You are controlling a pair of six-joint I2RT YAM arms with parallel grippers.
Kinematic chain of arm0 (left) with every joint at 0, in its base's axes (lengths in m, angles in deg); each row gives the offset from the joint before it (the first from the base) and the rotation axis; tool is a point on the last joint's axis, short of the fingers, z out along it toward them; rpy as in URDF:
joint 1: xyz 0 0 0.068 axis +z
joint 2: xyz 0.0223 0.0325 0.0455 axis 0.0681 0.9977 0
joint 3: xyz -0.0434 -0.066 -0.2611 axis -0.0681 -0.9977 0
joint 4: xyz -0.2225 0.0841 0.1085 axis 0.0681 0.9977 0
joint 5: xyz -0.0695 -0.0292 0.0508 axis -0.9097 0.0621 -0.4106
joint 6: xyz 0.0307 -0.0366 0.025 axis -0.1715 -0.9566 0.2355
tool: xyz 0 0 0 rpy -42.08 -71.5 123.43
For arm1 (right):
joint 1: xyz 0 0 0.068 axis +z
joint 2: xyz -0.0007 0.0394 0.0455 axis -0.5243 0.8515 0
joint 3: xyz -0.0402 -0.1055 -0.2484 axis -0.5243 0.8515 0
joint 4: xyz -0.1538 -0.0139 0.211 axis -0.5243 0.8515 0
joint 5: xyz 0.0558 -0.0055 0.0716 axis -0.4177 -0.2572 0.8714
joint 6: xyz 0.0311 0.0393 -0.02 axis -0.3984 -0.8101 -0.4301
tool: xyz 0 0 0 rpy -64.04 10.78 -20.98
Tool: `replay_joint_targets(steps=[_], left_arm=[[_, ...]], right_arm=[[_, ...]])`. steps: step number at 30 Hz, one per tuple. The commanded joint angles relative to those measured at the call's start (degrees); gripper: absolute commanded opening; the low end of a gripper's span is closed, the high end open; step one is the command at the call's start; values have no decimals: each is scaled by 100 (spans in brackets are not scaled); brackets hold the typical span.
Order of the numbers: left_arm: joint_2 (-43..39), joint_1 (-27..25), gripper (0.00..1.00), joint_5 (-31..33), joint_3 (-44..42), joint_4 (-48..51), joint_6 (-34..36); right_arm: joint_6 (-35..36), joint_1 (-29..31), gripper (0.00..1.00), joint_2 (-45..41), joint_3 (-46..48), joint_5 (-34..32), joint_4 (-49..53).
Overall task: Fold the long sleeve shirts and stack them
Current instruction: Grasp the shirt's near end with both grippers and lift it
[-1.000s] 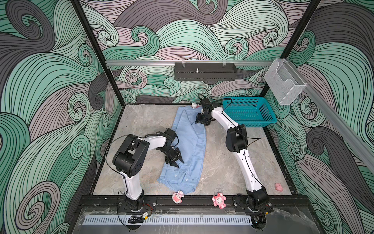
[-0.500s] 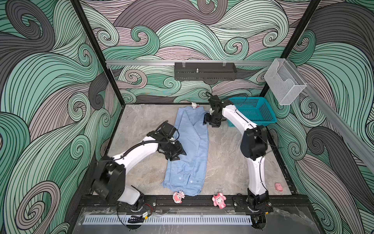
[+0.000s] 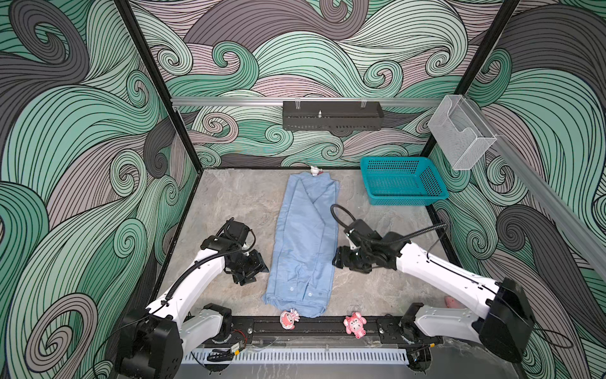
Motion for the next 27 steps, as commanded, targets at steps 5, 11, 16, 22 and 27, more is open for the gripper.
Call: replay_joint_targets(steps=[5, 11, 16, 22, 27], left_arm=[[61, -57, 62, -81, -689, -775, -513], [167, -297, 62, -92, -1073, -1465, -804], [180, -727, 62, -115, -1213, -1966, -1051], [342, -1064, 59, -159, -1452, -2146, -1321], [368, -1175, 55, -189, -1566, -2061, -1388]], right_arm=[[-1524, 1070, 72, -312, 873, -510, -960], [-1772, 1385, 74, -43, 1196, -490, -1537], [-1950, 1542, 75, 333, 1373, -279, -2243], [-2106, 1789, 75, 687, 1389, -157, -2516], [-2368, 2050, 76, 934, 1479, -99, -2817]])
